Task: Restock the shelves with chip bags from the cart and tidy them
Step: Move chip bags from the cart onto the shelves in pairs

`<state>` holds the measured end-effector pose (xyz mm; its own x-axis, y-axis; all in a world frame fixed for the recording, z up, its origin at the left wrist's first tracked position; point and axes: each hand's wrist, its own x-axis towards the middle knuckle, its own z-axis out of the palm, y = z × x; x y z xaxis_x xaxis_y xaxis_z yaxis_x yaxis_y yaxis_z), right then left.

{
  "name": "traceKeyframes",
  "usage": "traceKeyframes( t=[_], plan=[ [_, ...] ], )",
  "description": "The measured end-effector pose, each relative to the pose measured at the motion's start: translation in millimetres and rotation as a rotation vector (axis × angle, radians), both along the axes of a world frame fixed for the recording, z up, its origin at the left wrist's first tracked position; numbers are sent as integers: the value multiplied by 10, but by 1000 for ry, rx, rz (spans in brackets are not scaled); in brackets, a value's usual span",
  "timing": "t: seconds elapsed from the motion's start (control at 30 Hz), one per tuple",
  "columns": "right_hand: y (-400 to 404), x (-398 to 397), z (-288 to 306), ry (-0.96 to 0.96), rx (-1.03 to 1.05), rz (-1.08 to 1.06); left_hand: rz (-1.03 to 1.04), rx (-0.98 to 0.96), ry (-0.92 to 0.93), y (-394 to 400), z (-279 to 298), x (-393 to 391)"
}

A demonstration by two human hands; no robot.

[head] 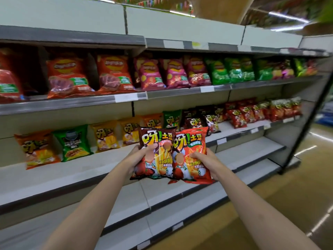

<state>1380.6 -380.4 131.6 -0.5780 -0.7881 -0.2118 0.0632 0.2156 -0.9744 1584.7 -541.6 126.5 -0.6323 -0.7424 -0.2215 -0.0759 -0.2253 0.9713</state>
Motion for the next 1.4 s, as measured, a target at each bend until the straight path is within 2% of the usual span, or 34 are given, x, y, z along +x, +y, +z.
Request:
traceKeyframes(
  t=[0.37,0.7,0.9,1.07,1.27,1.4],
  plan=[
    [-276,-1479,-45,36,78,-169,-179,16,44,-556,-188,-1865],
    [-324,-2466,-223,-12,125,-323,-359,8,1,-882,-346,-3119],
    [-259,-3085,-319,-26,113,-356,-354,-5,-13,-815,-406,-3752],
    [-169,-3784,-353,-42,88,-340,-269,7,-65,-814,-485,-4375],
    [83,-4763,-323,-25,91,-264,-179,78,-108,-868,-1076,-5411],
    [286,-5458,-249,6,104,-247,-168,84,-47,-284,-677,-5932]
  ],
)
